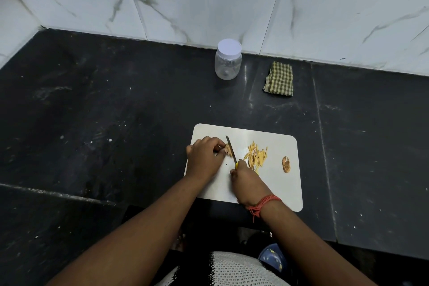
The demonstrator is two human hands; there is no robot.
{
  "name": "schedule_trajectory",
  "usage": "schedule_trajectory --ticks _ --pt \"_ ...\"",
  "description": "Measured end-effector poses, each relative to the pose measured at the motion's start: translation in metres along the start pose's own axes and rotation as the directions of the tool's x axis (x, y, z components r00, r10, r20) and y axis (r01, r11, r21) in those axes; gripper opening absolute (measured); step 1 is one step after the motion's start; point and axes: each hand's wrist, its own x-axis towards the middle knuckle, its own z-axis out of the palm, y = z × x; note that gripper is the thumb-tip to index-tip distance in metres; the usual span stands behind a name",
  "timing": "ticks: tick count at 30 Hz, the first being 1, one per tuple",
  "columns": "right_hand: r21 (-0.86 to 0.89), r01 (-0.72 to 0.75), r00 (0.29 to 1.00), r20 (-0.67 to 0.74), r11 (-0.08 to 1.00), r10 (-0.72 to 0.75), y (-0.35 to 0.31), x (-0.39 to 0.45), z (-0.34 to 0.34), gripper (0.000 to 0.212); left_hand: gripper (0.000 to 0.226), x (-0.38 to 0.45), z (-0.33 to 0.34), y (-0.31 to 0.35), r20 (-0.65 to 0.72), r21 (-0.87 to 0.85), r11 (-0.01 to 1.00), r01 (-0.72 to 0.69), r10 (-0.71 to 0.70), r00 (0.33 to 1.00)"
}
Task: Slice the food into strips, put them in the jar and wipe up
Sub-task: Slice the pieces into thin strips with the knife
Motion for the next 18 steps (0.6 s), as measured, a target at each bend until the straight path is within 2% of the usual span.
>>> schedule_trajectory --ticks 4,10,18 --pt "-0.027 0.014 1.0 -0.002 1.0 -0.014 0.0009 0.0006 -0.0007 0.034 0.009 0.0008 0.0001 -0.0008 0.001 -0.007 1.0 -0.002 0.002 1.0" --pt "-0.067 0.026 1.0 0.006 0.997 -0.026 0.0006 0.0016 -0.0028 0.011 0.009 0.0014 0.0012 -0.0002 0.003 0.016 1.0 -0.004 0.004 1.0" --pt "-0.016 -0.01 0.998 0.068 1.0 0.011 -0.0048 0.0053 -0.0063 0.014 0.008 0.0042 -0.0013 0.0019 0.038 0.037 0.999 0.005 -0.007 0.999"
